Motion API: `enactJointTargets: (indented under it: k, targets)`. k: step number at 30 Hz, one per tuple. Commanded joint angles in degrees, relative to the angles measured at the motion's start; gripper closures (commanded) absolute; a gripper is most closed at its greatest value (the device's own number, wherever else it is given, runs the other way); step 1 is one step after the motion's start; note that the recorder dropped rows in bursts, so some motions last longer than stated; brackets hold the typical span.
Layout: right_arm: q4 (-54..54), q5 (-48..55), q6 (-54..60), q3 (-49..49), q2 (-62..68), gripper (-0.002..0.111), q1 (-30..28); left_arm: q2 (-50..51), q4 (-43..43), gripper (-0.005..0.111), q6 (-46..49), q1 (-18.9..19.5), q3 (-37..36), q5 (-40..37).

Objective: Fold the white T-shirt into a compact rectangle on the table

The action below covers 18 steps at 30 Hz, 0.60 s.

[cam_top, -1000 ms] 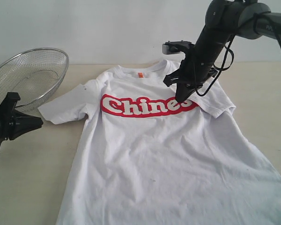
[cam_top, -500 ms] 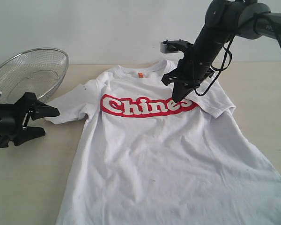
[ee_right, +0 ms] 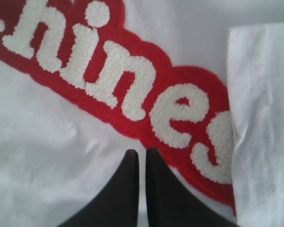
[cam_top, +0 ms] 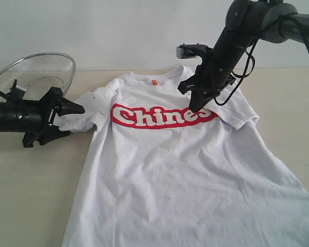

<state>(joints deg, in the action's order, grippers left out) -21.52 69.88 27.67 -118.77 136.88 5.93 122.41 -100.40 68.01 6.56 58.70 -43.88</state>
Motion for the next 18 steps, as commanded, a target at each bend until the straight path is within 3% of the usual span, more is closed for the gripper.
enactJointTargets:
  k: [1,3,7,12,18]
  targets:
    - [0.22,0.08,0.61,0.18,-0.31,0.108,-0.07,0.47,0.45,0.048,-0.56,-0.39,0.42,1.7]
    - [0.22,0.08,0.76,0.18,-0.31,0.108,-0.07,0.34,0.45,0.062,-0.56,-0.39,0.41,1.5]
    - [0.22,0.08,0.74,0.18,-0.31,0.108,-0.07,0.34,0.45,0.102,-0.33,-0.39,0.7,-3.13]
    - [0.22,0.08,0.74,0.18,-0.31,0.108,-0.07,0.34,0.45,0.102,0.29,-0.53,3.46,-10.12]
    - [0.22,0.08,0.87,0.18,-0.31,0.108,-0.07,0.34,0.45,0.102,-0.73,-3.44,6.64,-8.69]
